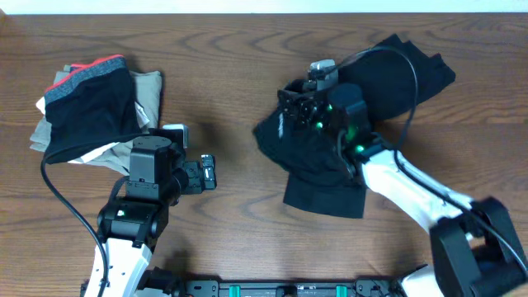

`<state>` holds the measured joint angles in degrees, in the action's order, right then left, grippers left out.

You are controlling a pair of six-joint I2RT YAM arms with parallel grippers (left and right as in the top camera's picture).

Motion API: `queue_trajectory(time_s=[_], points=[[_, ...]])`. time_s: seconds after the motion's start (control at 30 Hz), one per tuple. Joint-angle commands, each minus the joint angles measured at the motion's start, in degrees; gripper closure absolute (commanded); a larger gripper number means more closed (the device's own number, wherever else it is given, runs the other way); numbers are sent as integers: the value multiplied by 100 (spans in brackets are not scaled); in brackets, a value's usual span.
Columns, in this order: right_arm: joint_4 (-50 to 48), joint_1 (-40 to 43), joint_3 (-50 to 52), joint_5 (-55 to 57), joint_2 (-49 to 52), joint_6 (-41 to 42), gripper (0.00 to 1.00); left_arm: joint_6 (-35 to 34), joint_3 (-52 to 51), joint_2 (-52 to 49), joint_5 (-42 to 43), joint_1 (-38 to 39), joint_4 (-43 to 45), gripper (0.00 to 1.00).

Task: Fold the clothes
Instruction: 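Reach the left gripper to the garment's near left edge and grasp it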

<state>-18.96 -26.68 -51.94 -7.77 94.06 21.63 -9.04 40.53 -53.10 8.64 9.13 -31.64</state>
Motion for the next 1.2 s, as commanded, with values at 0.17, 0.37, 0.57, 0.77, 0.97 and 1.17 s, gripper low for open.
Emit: queue_trajectory(time_s=[0.17, 0.37, 0.57, 0.77, 0.97, 1.17], points=[[2166, 551, -1038, 157, 28, -503, 1, -28, 120, 0, 205, 24, 24, 2], [4505, 1250, -1375, 157, -890, -761, 1, -131, 118, -2, 914, 175, 164, 2], [5768, 2068, -1375, 157, -1735, -756, 1, -343, 116, -236, 905, 1167, 619, 2], [6481, 2765, -1375, 157, -2188, -756, 1, -942, 116, -1119, 870, 2288, 1663, 2], [6819, 2951, -1366, 179, -2205, -890, 1, -1484, 116, -2291, 872, 3145, 2970, 2], [6929, 2951, -1362, 177, -2205, -890, 1, -2057, 118, -3324, 872, 3644, 3807, 2]])
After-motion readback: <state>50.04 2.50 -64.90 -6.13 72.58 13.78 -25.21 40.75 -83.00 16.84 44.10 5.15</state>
